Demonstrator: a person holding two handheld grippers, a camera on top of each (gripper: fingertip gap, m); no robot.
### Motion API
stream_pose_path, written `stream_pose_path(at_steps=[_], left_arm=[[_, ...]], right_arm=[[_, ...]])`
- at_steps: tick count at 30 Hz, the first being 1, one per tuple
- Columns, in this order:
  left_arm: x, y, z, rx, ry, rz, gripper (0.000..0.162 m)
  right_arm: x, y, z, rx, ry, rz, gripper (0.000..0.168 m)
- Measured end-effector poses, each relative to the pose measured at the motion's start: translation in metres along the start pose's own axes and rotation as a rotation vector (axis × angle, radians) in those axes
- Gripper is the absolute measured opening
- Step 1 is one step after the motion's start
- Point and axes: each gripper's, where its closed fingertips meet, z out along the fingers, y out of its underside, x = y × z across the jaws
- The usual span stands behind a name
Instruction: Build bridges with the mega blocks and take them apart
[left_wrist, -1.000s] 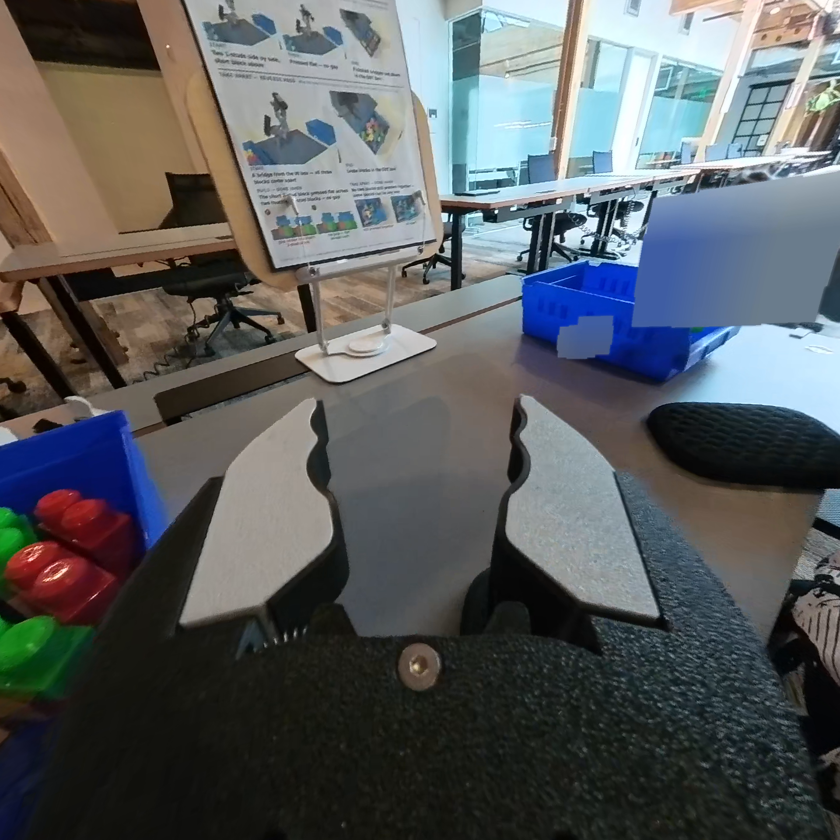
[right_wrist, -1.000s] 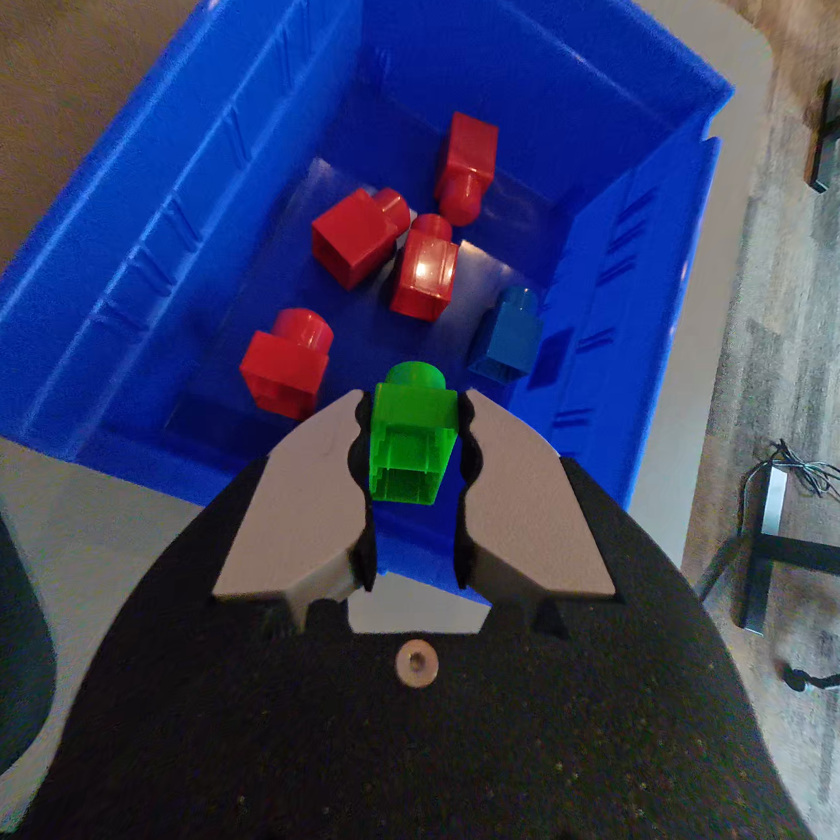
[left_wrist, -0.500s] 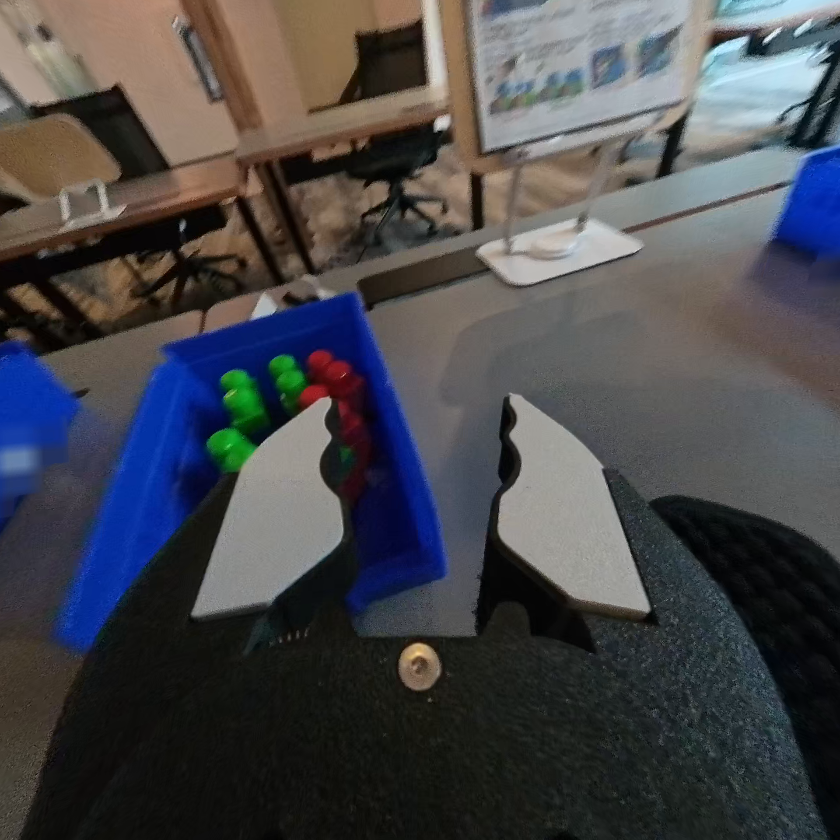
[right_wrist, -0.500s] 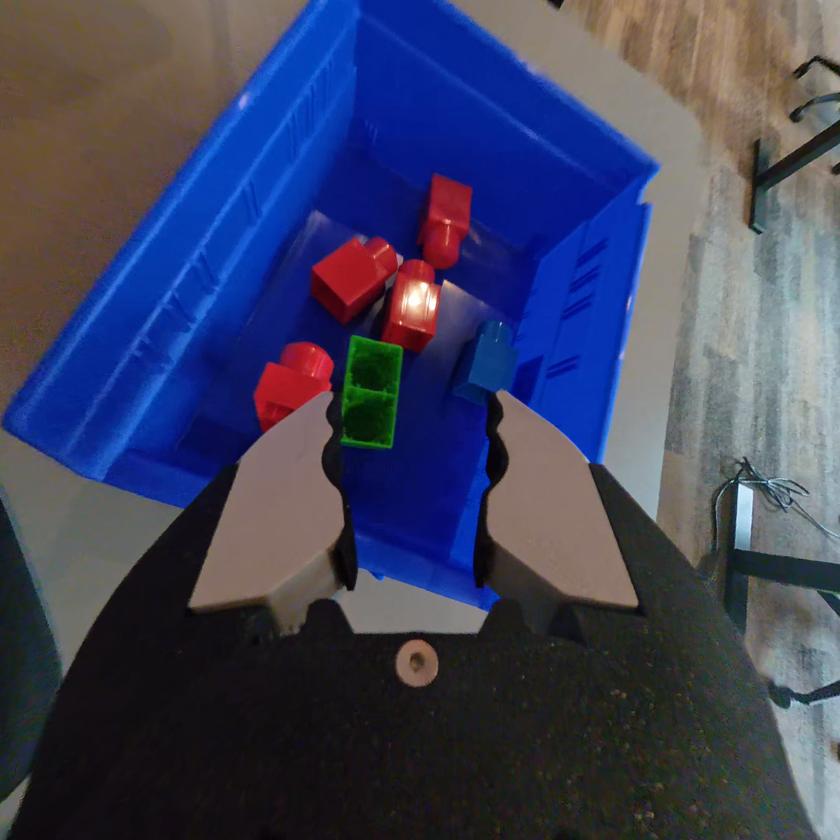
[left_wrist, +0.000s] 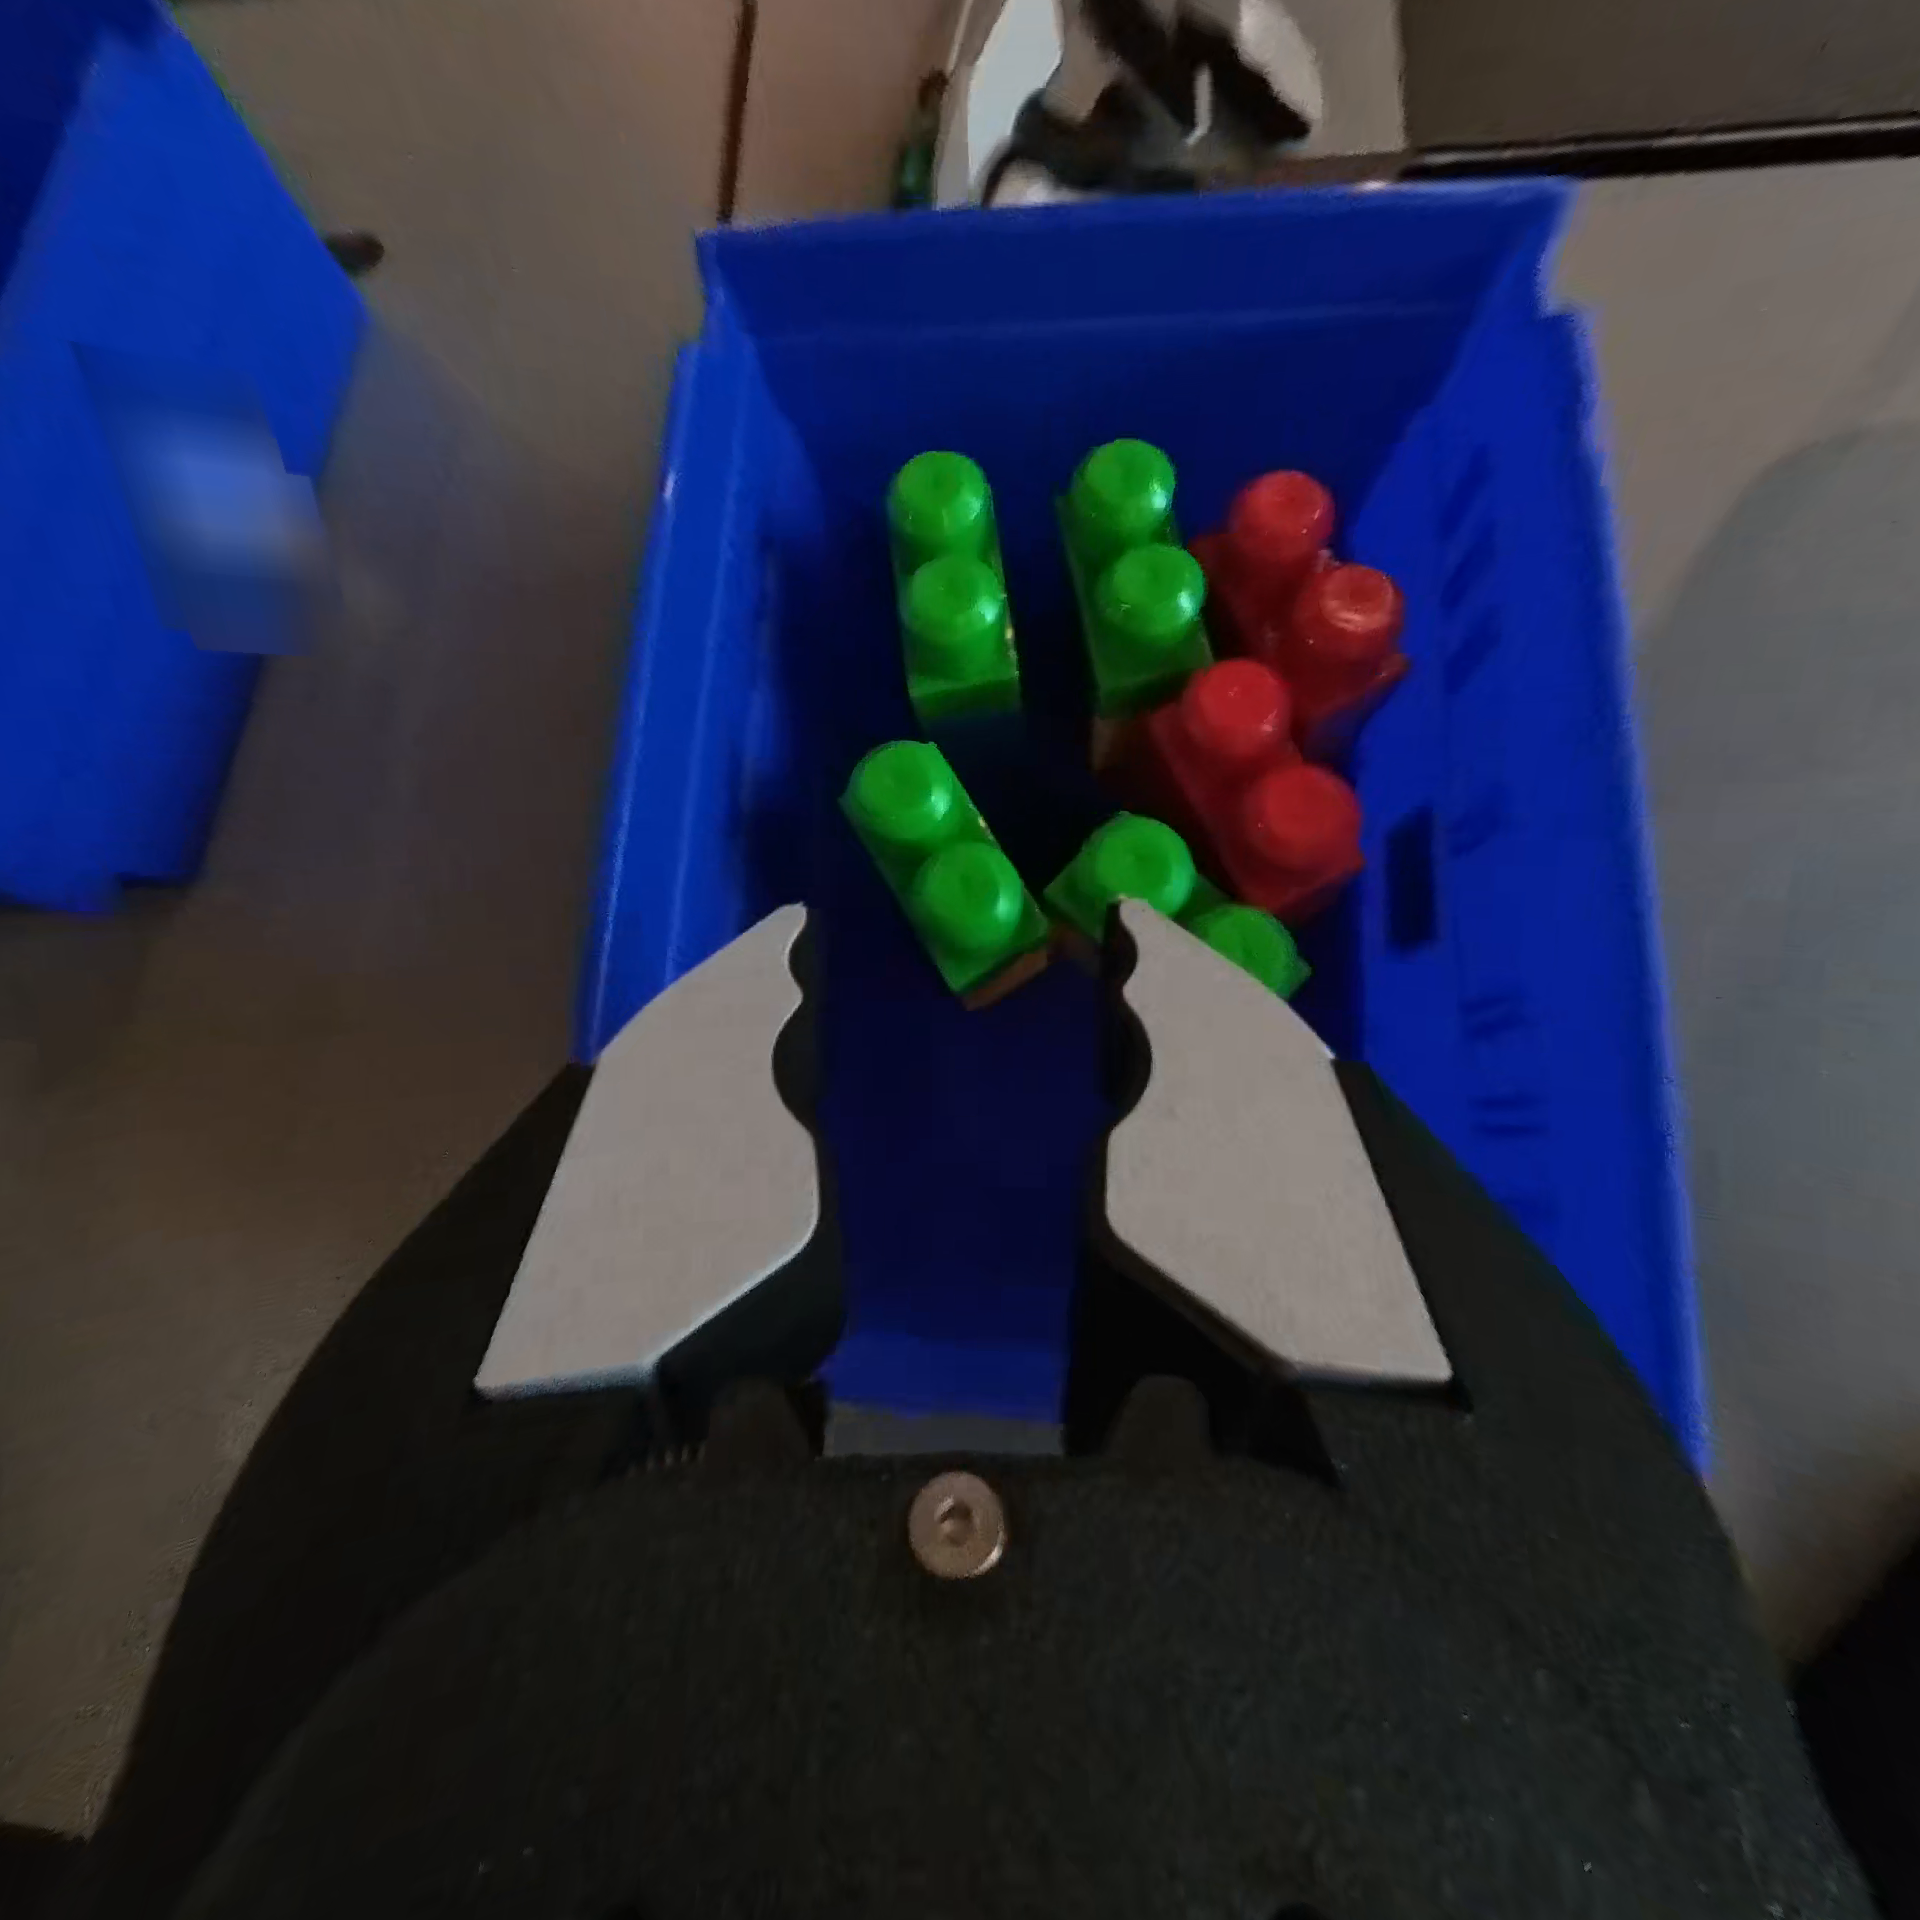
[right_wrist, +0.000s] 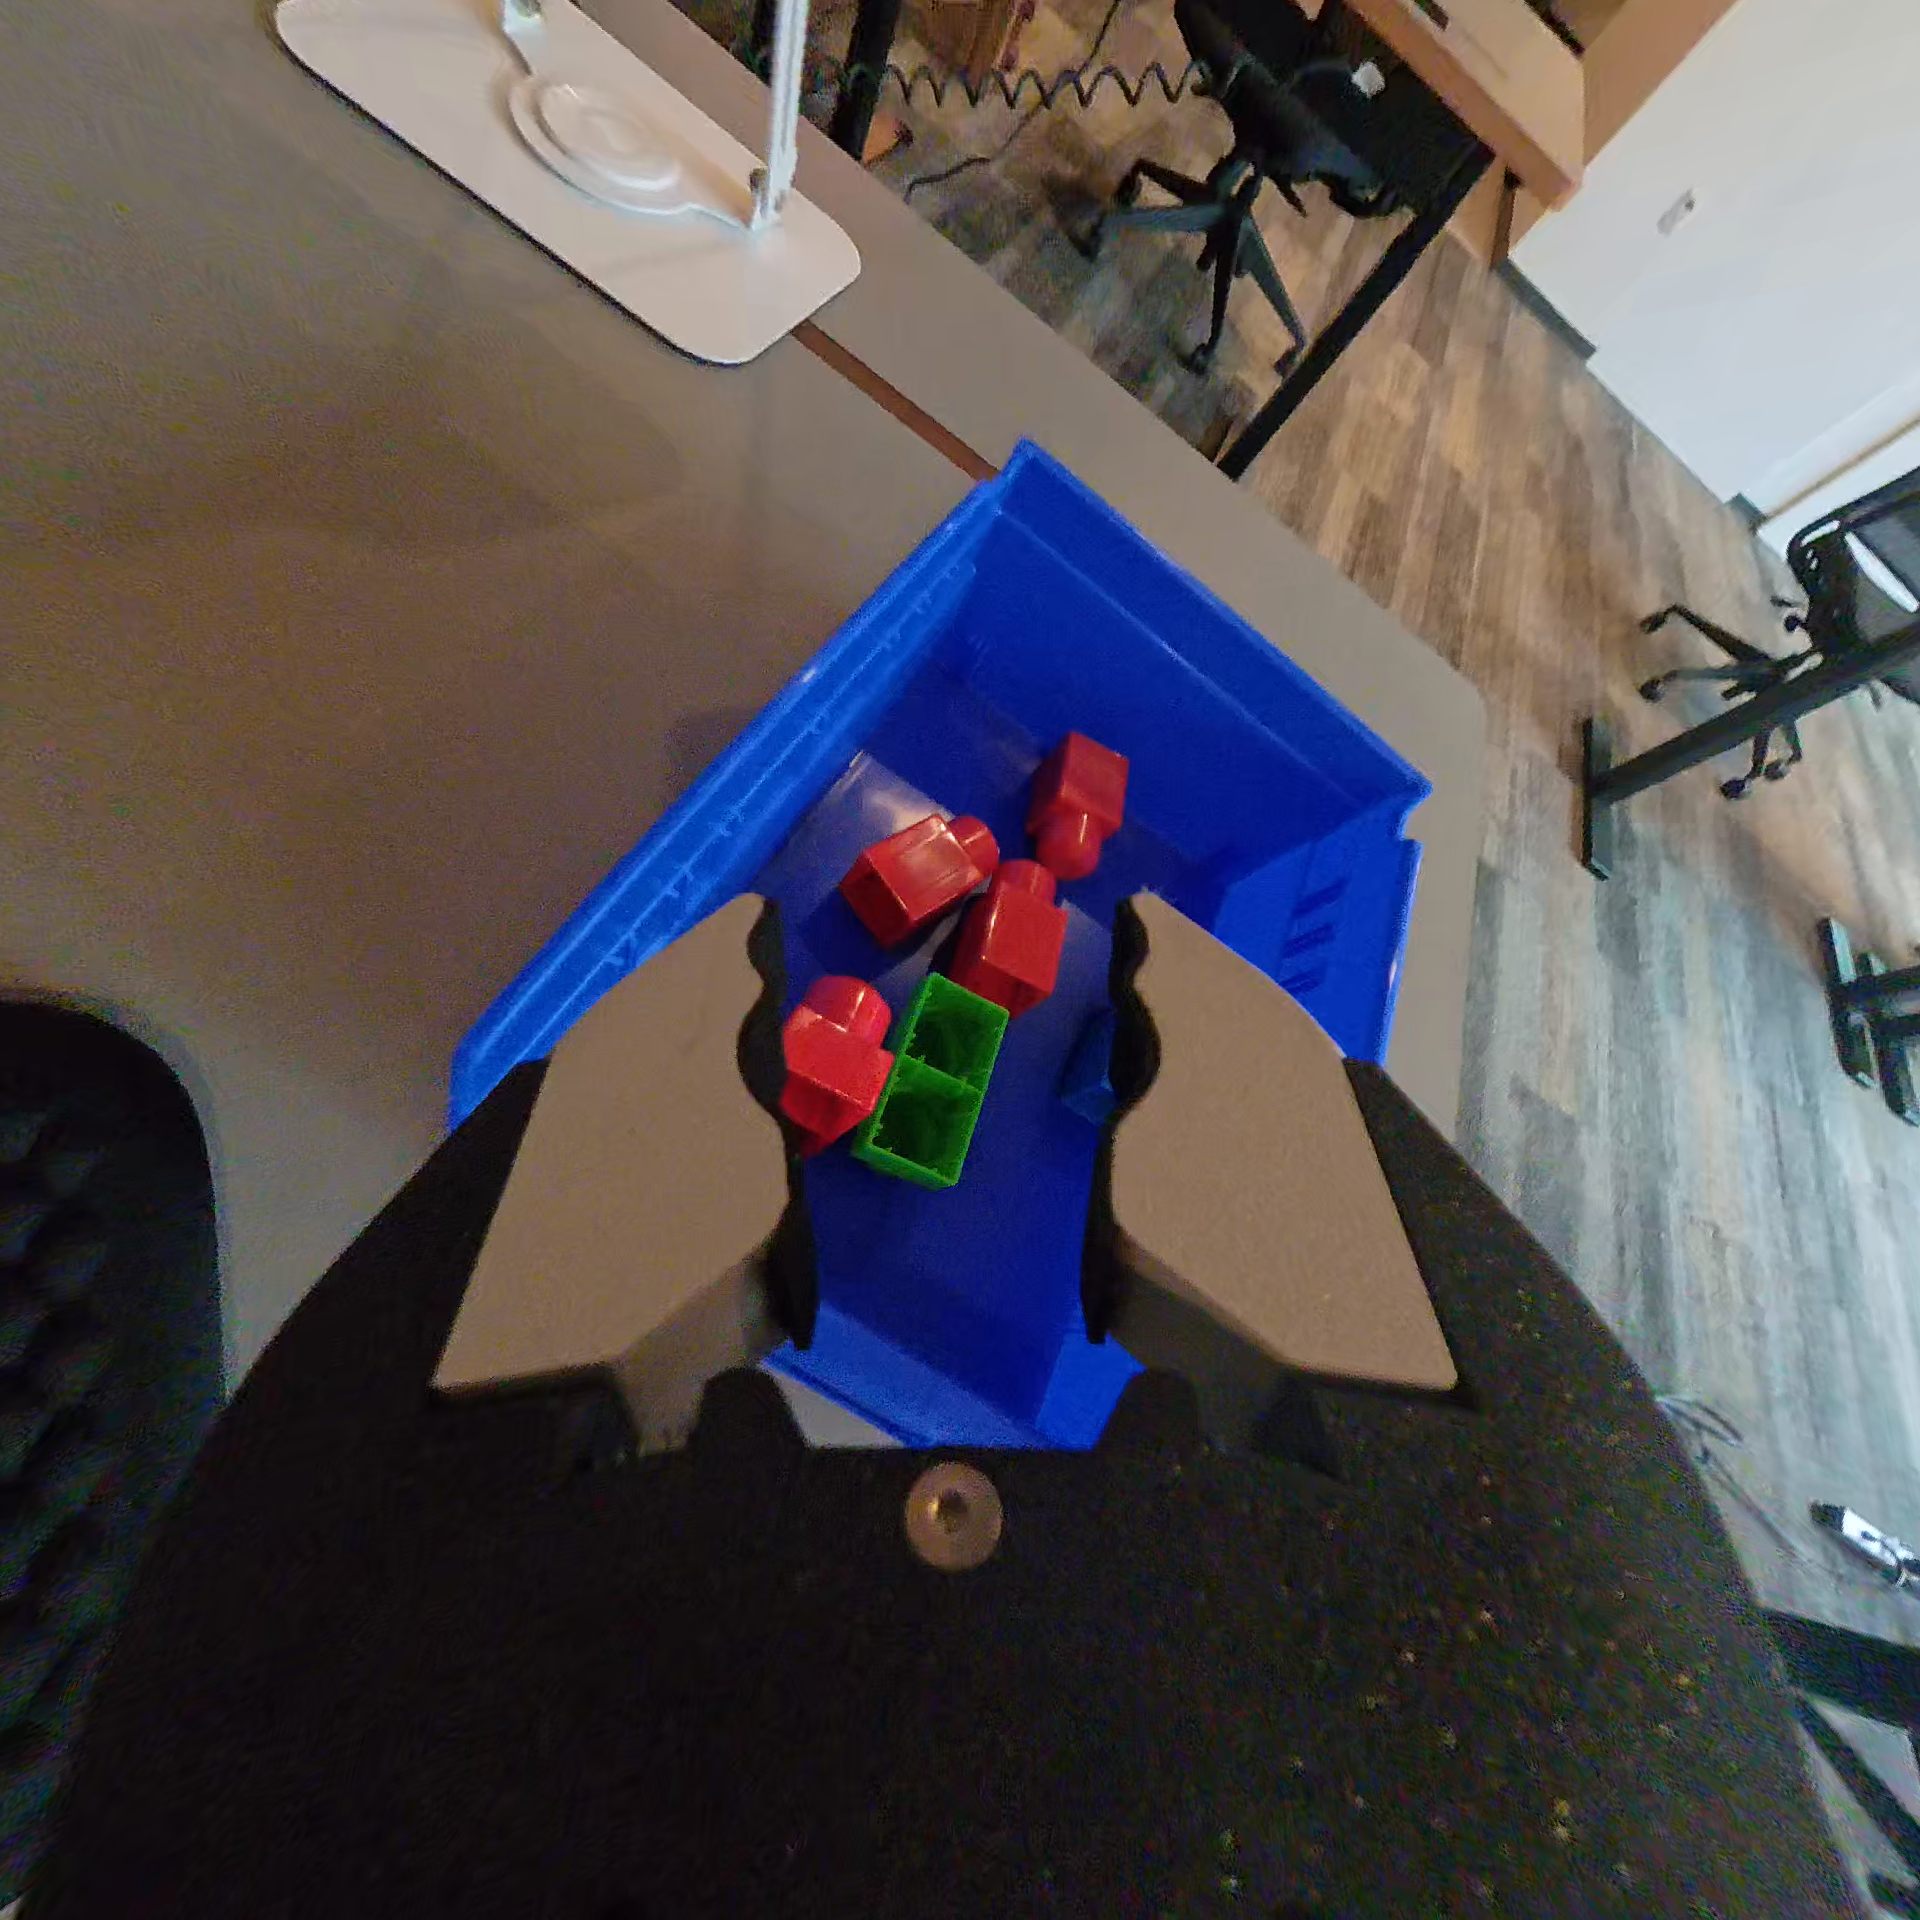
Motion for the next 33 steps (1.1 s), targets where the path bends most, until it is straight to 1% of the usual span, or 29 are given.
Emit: stream_pose_path(at_steps=[4, 8, 12, 17, 21, 26, 30, 33], left_arm=[[-0.01, 0.008, 0.029, -0.145, -0.023, -0.038, 0.049], [-0.011, 0.013, 0.045, -0.21, -0.046, -0.041, 0.047], [-0.011, 0.013, 0.055, -0.249, -0.035, -0.07, 0.047], [-0.011, 0.021, 0.068, -0.319, -0.035, -0.088, 0.05], [-0.014, 0.025, 0.079, -0.358, -0.052, -0.124, 0.046], [-0.02, 0.045, 0.087, -0.489, -0.091, -0.087, 0.042], [-0.021, 0.044, 0.087, -0.46, -0.072, -0.089, 0.04], [-0.015, 0.031, 0.079, -0.36, -0.019, -0.104, 0.039]], right_arm=[[-0.001, -0.004, -0.004, 0.027, 0.009, -0.04, 0.06], [0.004, -0.003, -0.008, 0.047, 0.023, -0.048, 0.059], [0.007, -0.001, -0.01, 0.052, 0.03, -0.058, 0.059], [0.006, 0.003, -0.01, 0.046, 0.034, -0.076, 0.059], [0.004, 0.004, -0.008, 0.045, 0.031, -0.082, 0.059], [0.004, 0.004, -0.008, 0.034, 0.036, -0.099, 0.059], [0.002, 0.001, -0.009, 0.034, 0.035, -0.108, 0.059], [-0.002, -0.001, -0.006, 0.026, 0.025, -0.126, 0.059]])
